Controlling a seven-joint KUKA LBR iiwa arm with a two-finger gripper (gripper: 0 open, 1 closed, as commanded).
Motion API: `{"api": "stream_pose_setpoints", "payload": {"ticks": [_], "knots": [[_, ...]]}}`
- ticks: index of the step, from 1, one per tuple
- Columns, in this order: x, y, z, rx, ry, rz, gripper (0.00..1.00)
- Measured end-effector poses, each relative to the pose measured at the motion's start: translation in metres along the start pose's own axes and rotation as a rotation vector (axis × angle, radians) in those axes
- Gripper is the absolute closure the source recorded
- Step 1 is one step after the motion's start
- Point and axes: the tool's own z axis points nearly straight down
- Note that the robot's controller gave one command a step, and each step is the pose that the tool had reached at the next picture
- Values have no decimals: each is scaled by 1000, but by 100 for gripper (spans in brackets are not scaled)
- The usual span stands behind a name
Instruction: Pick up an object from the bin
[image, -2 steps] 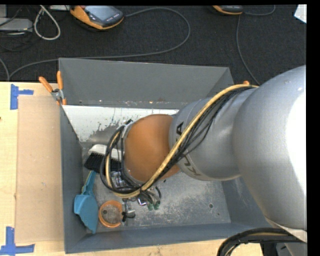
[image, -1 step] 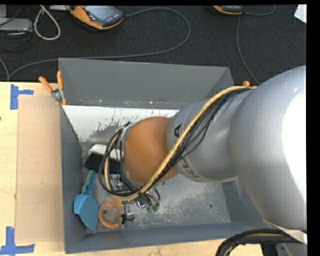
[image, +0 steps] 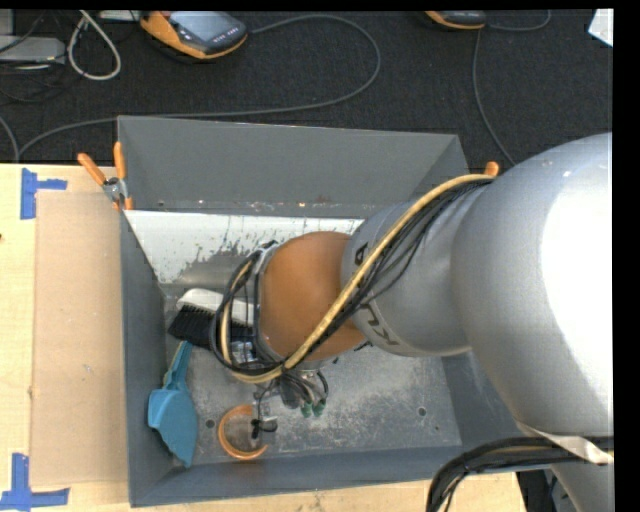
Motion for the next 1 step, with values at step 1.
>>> {"api": "stream_pose_setpoints", "payload": {"ticks": [1], "knots": [[1, -3, 3, 1, -1, -150, 0]]}}
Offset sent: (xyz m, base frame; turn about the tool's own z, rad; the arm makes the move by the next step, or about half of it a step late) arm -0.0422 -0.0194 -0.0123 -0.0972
